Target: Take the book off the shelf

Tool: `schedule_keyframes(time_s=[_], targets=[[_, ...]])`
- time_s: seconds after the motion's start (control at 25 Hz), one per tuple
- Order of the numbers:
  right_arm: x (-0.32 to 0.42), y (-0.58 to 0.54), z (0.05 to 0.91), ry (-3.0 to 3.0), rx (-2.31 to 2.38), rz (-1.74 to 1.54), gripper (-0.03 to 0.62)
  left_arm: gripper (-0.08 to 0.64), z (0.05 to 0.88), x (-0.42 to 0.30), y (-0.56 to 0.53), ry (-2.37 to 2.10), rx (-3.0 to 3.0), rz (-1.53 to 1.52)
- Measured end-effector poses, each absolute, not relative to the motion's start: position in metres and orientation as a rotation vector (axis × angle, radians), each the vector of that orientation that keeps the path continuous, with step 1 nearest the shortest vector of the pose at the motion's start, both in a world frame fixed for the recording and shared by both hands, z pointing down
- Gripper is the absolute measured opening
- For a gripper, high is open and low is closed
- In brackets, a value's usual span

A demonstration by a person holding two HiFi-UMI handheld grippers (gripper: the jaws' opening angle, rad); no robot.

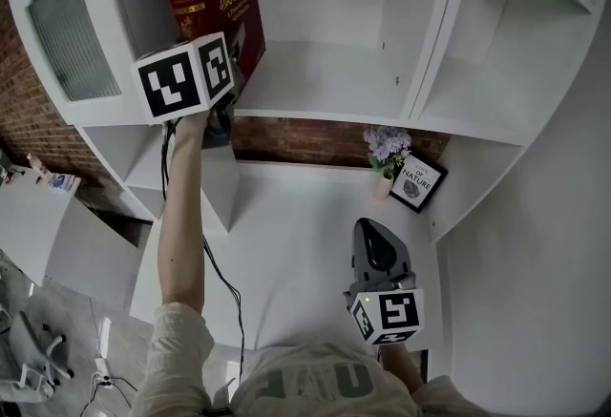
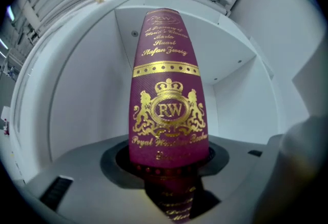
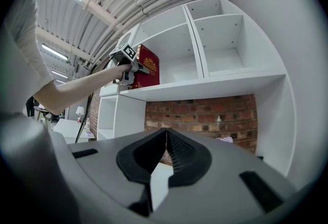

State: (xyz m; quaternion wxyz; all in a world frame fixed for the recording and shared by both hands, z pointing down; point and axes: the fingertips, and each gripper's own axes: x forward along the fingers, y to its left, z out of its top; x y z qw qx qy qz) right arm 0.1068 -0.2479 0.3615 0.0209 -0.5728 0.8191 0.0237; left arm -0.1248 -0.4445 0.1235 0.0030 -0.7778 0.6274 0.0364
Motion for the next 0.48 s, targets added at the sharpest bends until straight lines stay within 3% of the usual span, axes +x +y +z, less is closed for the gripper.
schedule_keyframes(time_s=[0.48], targets=[[0.064, -0.246, 0.346, 2.664, -1.621, 0.169, 0.014, 0.244, 0.125, -0.132, -0.303, 1.851, -2.207, 0.306]])
